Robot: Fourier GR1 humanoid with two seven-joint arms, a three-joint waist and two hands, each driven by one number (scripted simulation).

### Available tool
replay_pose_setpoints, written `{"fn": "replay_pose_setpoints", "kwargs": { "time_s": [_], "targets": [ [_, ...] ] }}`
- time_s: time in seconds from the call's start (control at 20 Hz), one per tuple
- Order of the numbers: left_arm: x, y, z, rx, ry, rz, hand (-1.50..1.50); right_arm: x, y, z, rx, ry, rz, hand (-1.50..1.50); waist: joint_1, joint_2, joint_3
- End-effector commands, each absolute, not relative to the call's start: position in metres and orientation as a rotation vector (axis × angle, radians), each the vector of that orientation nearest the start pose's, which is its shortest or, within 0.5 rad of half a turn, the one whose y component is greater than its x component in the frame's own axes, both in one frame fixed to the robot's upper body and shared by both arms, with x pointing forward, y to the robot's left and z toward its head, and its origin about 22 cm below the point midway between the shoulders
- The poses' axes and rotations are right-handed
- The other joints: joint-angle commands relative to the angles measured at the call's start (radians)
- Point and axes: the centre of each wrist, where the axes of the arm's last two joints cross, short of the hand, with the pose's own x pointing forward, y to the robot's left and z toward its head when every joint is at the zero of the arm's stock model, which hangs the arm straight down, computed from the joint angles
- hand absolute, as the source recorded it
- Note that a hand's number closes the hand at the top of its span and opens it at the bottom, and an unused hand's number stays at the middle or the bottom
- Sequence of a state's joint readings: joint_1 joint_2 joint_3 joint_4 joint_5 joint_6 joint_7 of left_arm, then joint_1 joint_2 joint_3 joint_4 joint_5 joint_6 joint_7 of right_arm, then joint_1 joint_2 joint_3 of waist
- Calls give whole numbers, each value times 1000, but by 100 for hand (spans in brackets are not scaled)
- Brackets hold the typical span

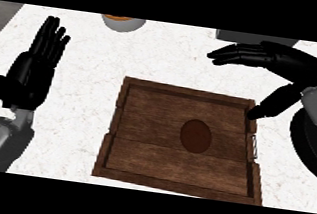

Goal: Pick the cupcake from the tray and place it in the pot

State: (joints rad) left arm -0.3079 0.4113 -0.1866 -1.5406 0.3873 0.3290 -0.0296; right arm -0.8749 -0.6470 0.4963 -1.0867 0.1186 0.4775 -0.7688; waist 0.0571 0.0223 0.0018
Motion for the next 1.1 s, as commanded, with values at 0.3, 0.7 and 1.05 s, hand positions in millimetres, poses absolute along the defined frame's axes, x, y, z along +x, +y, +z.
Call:
{"fn": "replay_pose_setpoints", "kwargs": {
  "time_s": [0.3, 0.7, 1.05],
  "targets": [
    [310, 258, 81, 108, -1768, 32, 0, 401, -219, 150, 415, -1745, 2042, -150, -40, -16, -2],
    [301, 271, 85, 100, -1762, 39, 0, 401, -184, 152, 328, -1582, 2113, -150, -44, -22, -2],
    [313, 271, 80, 89, -1766, 38, 0, 385, -159, 97, 353, -1531, 2168, -150, -53, -21, -2]
  ]
}}
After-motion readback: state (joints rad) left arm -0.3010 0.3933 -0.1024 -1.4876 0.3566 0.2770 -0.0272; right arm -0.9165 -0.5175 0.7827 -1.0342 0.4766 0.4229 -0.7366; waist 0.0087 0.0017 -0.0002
